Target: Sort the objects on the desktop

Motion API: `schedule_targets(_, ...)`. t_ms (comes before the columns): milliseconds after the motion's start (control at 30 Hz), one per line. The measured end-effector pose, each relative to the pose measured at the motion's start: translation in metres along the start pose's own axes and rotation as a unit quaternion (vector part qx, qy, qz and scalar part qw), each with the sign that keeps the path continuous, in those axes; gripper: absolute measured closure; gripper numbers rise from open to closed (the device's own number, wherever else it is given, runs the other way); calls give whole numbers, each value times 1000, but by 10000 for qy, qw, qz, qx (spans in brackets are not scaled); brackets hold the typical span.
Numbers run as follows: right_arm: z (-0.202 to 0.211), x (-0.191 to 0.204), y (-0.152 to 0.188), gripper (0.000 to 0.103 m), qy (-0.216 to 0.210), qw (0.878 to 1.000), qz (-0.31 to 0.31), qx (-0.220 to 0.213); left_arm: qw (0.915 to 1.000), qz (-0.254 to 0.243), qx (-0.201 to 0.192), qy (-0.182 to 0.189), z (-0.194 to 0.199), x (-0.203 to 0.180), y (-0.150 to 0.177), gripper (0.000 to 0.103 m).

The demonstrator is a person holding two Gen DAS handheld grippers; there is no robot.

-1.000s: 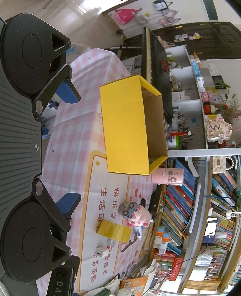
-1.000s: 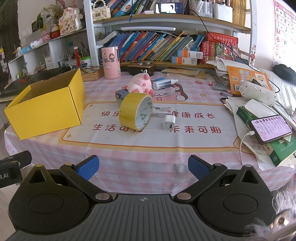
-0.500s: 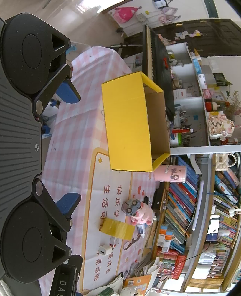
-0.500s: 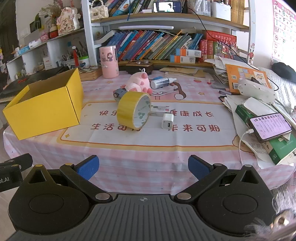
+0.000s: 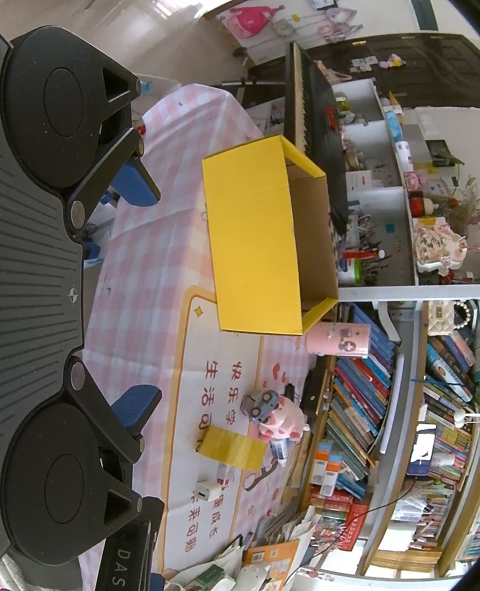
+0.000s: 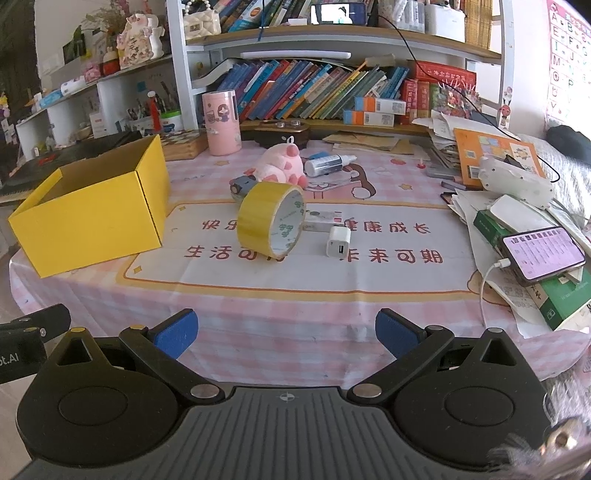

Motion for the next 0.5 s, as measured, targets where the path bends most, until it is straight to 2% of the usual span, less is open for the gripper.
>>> schedule_targets(500, 1, 6, -6, 0, -30, 10000, 16, -34, 10000, 31, 56, 75, -4, 4, -2, 0)
Point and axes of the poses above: each gripper's, at about its wrist camera, not at the fingertips, and z roughly against the way its jaws point, x to its left, y to its underside, the point moved 7 cm from there along -z, roughly the way its jaws point, and after that the axes turned 14 degrees about y, right-handed, at the moved point
